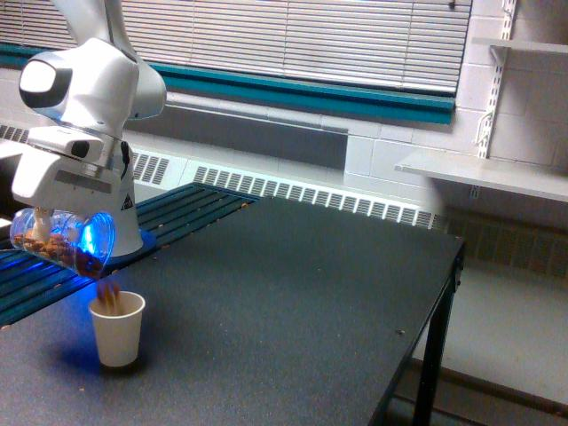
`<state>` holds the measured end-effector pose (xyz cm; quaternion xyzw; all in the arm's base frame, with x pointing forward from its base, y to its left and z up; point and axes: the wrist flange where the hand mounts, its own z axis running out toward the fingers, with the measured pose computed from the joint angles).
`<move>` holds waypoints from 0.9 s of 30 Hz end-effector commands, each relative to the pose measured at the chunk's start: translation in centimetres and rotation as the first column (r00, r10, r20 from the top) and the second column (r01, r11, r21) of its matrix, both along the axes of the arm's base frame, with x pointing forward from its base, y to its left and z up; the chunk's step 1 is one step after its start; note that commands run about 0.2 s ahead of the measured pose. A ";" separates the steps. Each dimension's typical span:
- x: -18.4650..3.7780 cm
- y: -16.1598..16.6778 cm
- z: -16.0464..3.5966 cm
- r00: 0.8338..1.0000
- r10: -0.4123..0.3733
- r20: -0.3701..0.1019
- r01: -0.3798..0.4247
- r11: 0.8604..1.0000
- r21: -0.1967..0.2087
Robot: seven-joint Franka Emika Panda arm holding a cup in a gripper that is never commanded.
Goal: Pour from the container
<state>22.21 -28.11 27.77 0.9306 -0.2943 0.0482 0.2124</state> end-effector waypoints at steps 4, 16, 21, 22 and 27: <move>0.5 -0.4 1.0 0.999 0.035 -0.028 -0.036 0.999 -0.030; 0.4 -0.8 1.6 0.997 0.047 -0.062 -0.050 0.998 -0.050; 0.3 -0.8 1.7 0.996 0.054 -0.074 -0.058 0.997 -0.052; 0.3 -0.8 1.8 0.995 0.055 -0.079 -0.060 0.997 -0.054; 0.4 -0.8 2.1 0.994 0.066 -0.090 -0.071 0.996 -0.056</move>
